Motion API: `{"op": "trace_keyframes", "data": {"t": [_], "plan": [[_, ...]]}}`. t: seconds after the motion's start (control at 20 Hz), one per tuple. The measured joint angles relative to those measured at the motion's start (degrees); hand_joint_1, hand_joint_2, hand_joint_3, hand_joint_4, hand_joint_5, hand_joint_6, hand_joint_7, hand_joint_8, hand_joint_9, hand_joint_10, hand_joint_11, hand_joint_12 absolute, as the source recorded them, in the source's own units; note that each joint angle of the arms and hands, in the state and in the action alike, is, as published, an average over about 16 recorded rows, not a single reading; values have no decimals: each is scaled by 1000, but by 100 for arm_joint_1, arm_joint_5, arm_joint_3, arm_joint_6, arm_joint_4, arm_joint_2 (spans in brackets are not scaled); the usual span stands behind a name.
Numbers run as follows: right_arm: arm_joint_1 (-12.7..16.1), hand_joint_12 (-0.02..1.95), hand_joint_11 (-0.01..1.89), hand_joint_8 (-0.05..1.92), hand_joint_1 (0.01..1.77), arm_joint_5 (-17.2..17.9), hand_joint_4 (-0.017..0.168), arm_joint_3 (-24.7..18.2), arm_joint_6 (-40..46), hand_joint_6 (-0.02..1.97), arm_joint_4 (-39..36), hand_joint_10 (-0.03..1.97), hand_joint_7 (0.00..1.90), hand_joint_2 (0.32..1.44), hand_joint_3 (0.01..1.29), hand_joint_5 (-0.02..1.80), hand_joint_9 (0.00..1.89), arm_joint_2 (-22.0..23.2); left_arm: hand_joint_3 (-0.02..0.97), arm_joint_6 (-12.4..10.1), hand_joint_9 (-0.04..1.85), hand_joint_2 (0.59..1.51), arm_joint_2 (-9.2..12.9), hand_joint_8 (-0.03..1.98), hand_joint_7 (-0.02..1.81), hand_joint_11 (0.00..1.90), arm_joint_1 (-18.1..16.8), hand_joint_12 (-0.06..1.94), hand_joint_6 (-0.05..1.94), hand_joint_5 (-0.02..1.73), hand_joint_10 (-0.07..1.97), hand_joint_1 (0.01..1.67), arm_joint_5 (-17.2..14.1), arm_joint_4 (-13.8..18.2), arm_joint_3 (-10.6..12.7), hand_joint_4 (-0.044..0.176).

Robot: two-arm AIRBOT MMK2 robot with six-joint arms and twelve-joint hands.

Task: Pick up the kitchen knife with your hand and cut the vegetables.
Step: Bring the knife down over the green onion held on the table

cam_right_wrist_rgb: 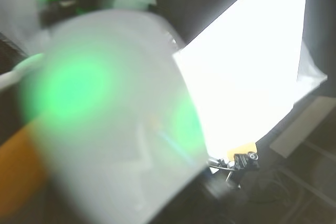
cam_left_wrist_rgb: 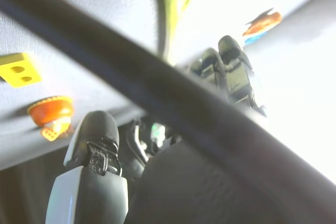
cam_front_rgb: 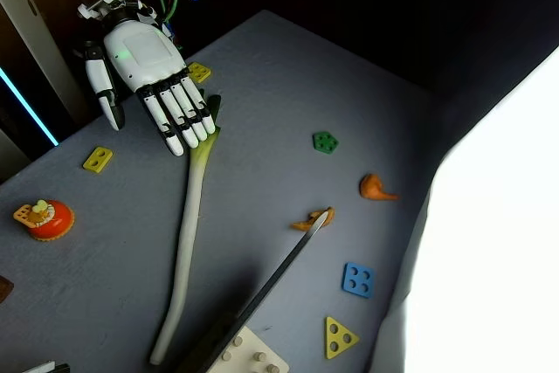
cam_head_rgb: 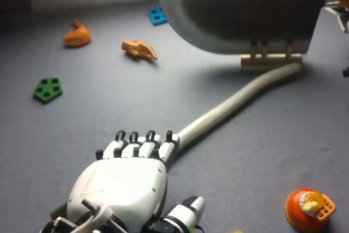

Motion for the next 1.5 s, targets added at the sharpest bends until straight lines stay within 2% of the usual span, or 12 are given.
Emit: {"op": "trace_keyframes", "data": {"t": [0.2, 0.35, 0.4, 1.0, 1.3, 1.5], "plan": [[-9, 1873, 1427, 1804, 1533, 91, 129, 9, -68, 1772, 97, 1823, 1377, 637, 954, 1262, 1427, -2, 14, 0, 123, 1338, 0, 1, 84, 22, 14, 370, 3, 75, 12, 256, 1, 18, 5, 55], [-25, 1859, 1578, 1795, 1614, 197, 161, 15, -150, 1842, 185, 1809, 1488, 572, 1045, 1369, 1557, -4, 14, 0, 124, 1341, 0, 1, 79, 22, 24, 398, 3, 71, 12, 260, 1, 10, 17, 53], [-30, 1854, 1595, 1790, 1624, 236, 167, 16, -177, 1856, 214, 1803, 1502, 563, 1060, 1383, 1572, -4, 14, 0, 122, 1343, 0, 1, 78, 22, 27, 402, 3, 71, 12, 264, 2, 1, 22, 52], [-78, 1851, 1600, 1785, 1602, 751, 168, 86, -577, 1897, 484, 1800, 1510, 578, 1051, 1313, 1575, -66, 14, -1, 118, 1369, -20, 1, 99, 22, 28, 302, 3, 77, 12, 272, 86, -363, 121, 48], [-54, 1850, 1600, 1784, 1586, 892, 168, 108, -643, 1909, 562, 1800, 1510, 583, 1051, 1310, 1575, -76, 15, -2, 113, 1373, -72, 0, 103, 22, -6, 209, 3, 59, 11, 259, 152, -517, 207, 54], [45, 1850, 1600, 1784, 1582, 936, 168, -32, -714, 1909, 615, 1800, 1510, 584, 1052, 1328, 1575, 60, 15, -2, 106, 1373, -125, 1, 96, 22, -16, 187, 3, 47, 11, 251, 176, -557, 285, 57]]}}
